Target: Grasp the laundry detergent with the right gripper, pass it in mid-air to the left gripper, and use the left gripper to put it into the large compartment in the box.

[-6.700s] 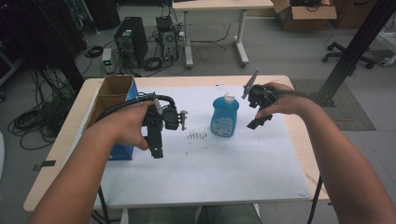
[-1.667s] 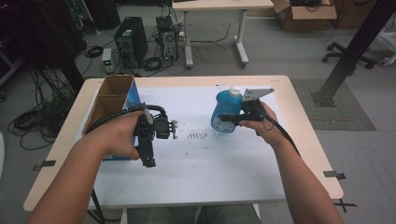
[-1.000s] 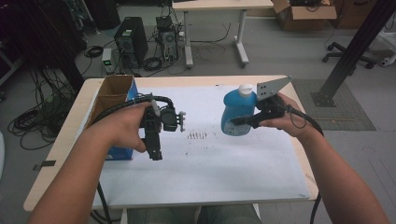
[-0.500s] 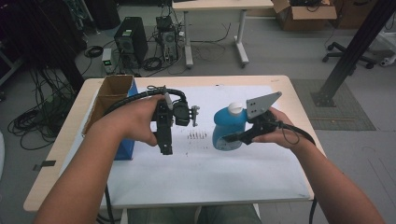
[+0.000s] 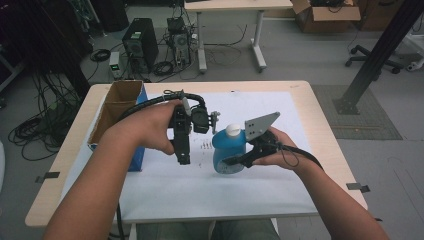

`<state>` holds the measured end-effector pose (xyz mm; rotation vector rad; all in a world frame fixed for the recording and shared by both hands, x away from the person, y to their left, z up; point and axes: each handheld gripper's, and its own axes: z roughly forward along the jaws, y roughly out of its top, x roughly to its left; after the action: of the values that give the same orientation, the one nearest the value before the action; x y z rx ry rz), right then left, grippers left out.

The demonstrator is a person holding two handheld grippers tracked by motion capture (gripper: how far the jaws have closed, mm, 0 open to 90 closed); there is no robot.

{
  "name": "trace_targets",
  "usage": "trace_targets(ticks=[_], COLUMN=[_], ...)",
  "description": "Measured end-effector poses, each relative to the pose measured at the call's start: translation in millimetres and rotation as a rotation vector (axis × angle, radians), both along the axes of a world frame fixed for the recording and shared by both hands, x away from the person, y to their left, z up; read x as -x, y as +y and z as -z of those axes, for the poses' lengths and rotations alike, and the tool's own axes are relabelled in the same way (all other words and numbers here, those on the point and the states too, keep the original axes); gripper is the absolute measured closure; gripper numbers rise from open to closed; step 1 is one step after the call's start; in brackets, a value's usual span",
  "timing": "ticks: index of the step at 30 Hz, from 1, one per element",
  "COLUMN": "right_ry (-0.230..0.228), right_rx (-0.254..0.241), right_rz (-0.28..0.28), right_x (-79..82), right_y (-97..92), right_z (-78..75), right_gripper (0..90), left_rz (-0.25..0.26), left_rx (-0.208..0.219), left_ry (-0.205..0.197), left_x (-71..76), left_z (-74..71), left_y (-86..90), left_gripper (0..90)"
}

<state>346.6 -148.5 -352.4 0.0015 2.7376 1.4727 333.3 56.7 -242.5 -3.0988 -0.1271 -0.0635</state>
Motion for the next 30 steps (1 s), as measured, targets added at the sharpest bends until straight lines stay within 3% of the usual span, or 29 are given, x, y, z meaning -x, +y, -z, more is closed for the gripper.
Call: trace_targets(ticks=[3, 11, 18, 30], right_ry=[-0.002, 0.014, 0.01, 0.009], right_rx=[0.006, -0.034, -0.027, -0.04], right_rz=[0.006, 0.013, 0.009, 0.027], right_x=[2.4, 5.4, 8.3, 12.0], right_y=[5.3, 22.4, 40.4, 63.0], right_z=[6.2, 16.1, 23.7, 26.8], right_gripper=[45.7, 45.7, 45.7, 45.7], left_rz=[0.004, 0.007, 0.009, 0.018], left_rx=[0.001, 0.008, 0.009, 0.015], left_ry=[0.001, 0.006, 0.009, 0.013], left_x=[-0.1, 0.1, 0.3, 1.9], left_z=[-0.1, 1.3, 2.1, 5.7], left_y=[-1.6, -5.4, -4.4, -7.0], left_gripper=[0.4, 0.4, 0.4, 0.4])
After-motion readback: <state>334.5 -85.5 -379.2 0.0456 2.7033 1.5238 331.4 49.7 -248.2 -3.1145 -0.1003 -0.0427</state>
